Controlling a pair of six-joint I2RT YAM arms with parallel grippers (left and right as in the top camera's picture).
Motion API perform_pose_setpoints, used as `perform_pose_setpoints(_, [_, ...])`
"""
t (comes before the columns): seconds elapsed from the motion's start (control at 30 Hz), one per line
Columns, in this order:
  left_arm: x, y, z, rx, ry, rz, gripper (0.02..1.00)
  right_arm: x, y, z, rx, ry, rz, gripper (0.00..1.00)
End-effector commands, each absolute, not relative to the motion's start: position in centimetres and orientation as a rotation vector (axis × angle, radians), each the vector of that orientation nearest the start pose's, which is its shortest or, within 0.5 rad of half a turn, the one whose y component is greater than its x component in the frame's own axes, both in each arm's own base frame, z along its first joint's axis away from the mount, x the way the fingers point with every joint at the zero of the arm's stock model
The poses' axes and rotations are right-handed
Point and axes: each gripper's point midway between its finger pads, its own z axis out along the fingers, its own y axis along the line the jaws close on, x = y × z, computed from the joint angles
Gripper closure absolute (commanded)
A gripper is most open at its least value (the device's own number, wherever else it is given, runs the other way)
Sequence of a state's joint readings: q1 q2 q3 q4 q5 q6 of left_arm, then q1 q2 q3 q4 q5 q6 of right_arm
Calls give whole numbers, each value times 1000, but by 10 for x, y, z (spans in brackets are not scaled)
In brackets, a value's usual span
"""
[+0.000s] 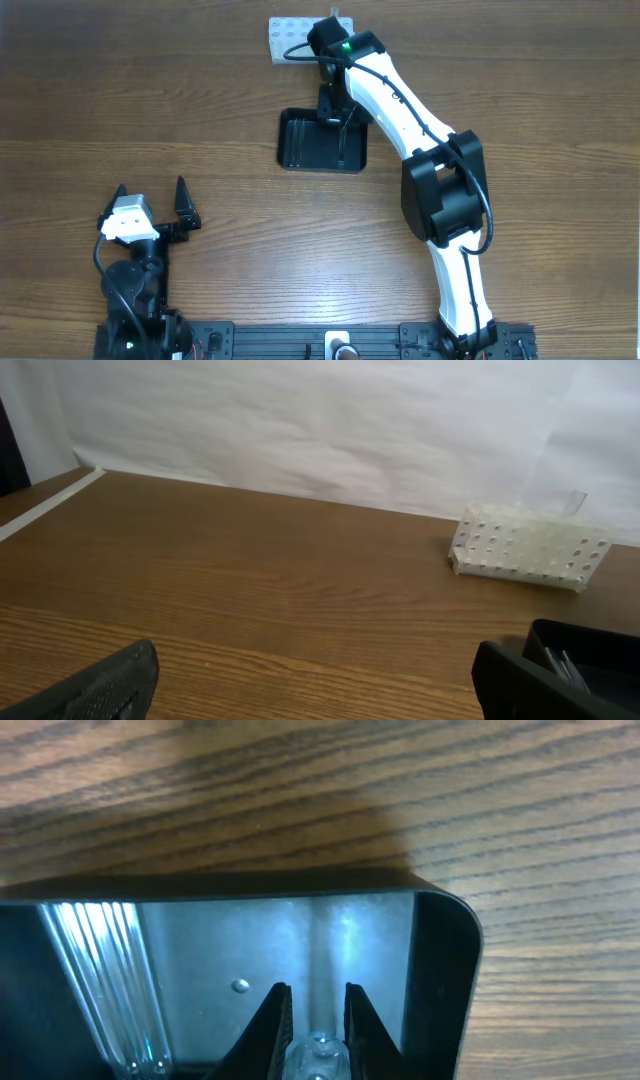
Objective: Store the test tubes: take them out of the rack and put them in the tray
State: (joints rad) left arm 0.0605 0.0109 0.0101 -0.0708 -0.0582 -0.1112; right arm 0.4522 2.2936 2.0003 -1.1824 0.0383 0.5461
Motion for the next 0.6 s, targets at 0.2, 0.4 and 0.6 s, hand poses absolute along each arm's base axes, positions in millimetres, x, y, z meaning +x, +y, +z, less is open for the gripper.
perform_pose_setpoints(0.2, [245, 24, 158, -165, 1632, 17, 20, 432, 204, 29, 160, 3055, 30, 991])
perform_pose_setpoints(0.4, [245, 24, 158, -165, 1632, 17, 20, 435, 205, 22, 162, 3051, 32, 987])
perform_pose_setpoints(0.6, [245, 24, 158, -165, 1632, 17, 20, 435, 206, 11, 159, 3065, 21, 974])
